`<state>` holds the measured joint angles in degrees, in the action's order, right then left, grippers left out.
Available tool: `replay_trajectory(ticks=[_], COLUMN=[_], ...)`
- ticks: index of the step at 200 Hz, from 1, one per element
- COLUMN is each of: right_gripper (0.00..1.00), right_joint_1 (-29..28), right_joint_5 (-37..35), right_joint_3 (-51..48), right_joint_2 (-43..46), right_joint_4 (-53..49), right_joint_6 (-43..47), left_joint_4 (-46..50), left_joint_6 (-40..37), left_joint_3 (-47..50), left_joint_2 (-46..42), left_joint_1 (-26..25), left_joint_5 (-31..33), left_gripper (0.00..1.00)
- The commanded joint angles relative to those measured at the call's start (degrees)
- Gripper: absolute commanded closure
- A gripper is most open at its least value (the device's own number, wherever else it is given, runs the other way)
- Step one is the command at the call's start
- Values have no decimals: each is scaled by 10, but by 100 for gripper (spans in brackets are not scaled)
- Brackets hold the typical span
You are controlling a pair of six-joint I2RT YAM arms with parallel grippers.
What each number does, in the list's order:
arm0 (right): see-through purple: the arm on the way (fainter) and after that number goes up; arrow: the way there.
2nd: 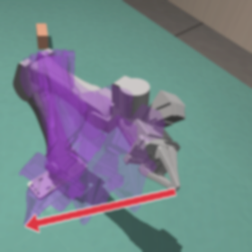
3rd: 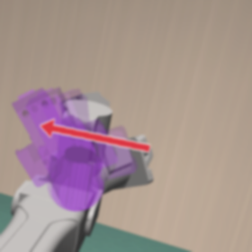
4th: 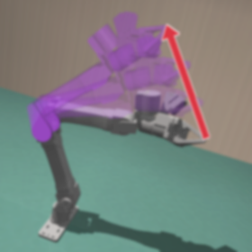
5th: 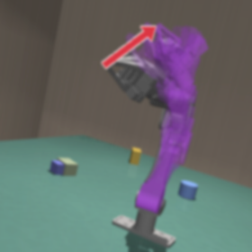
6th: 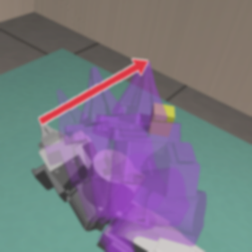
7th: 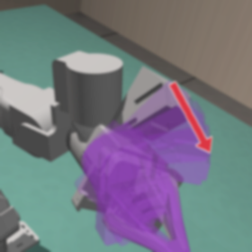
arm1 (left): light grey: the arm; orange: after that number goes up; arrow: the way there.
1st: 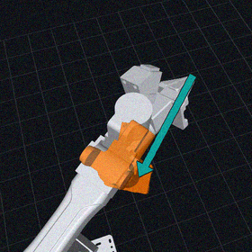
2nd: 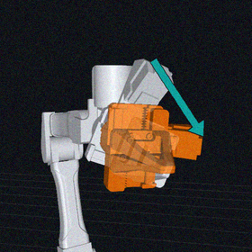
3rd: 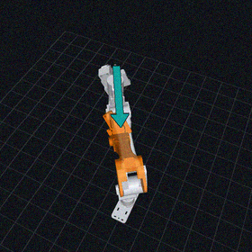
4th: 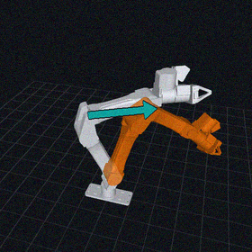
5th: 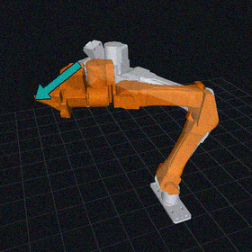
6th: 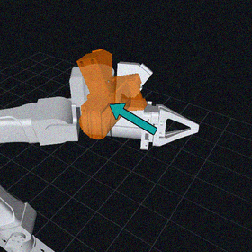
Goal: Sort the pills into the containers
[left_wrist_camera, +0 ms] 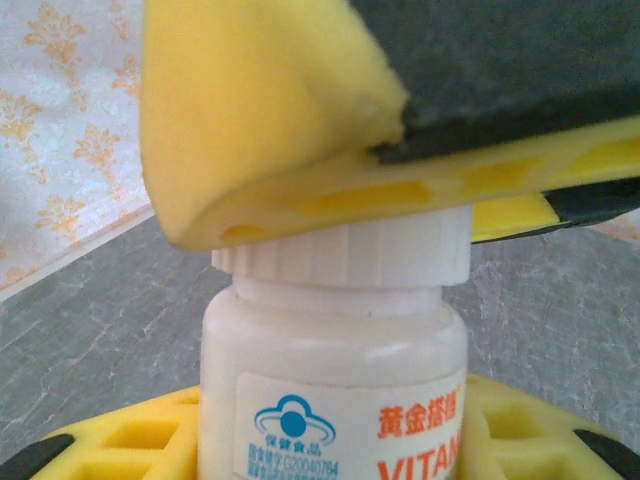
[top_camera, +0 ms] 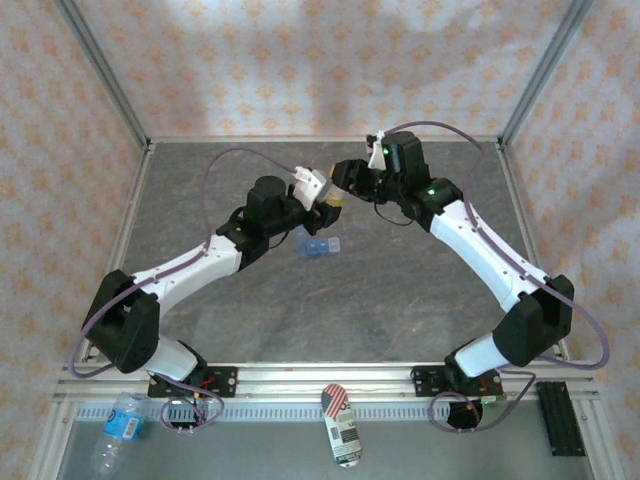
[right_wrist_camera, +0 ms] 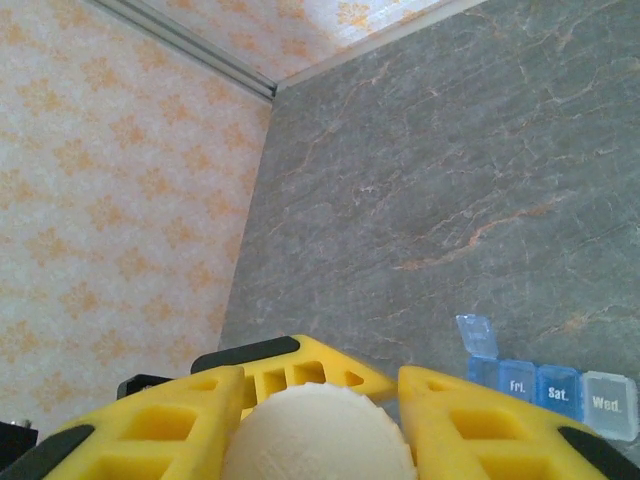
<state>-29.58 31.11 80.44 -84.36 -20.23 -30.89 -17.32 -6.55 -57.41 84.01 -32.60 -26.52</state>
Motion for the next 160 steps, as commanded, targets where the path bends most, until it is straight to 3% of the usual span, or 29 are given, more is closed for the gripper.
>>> replay_trajectory(ticks=[1,28,52,72,92,111,122,160], right_gripper=[65,64,63,62,58,38,27,21], right_joint_1=[-1,8,48,88,97,97,97,93], right_joint_5=[22,77,179,265,286,269,222,86], right_joint_3=[-12,3,6,19,44,40,26,-14], right_joint_2=[13,-1,-13,-34,-54,-41,-19,38], right_joint_4=[4,-17,-39,-59,-82,-54,-31,2], right_joint_6=[32,155,280,312,312,260,208,49], left_joint_4=[-22,-14,-10,-8,-10,-1,1,-1], left_joint_6=[-1,0,18,44,52,36,24,-15], left_joint_3=[-27,-28,-29,-34,-36,-35,-33,-23], left_joint_2=[0,-8,-17,-18,-15,-13,-13,-9], left_joint_1=[0,-1,1,3,3,3,2,2], left_joint_5=[0,-41,-104,-151,-150,-109,-78,10], left_gripper=[100,100,100,100,100,100,100,100])
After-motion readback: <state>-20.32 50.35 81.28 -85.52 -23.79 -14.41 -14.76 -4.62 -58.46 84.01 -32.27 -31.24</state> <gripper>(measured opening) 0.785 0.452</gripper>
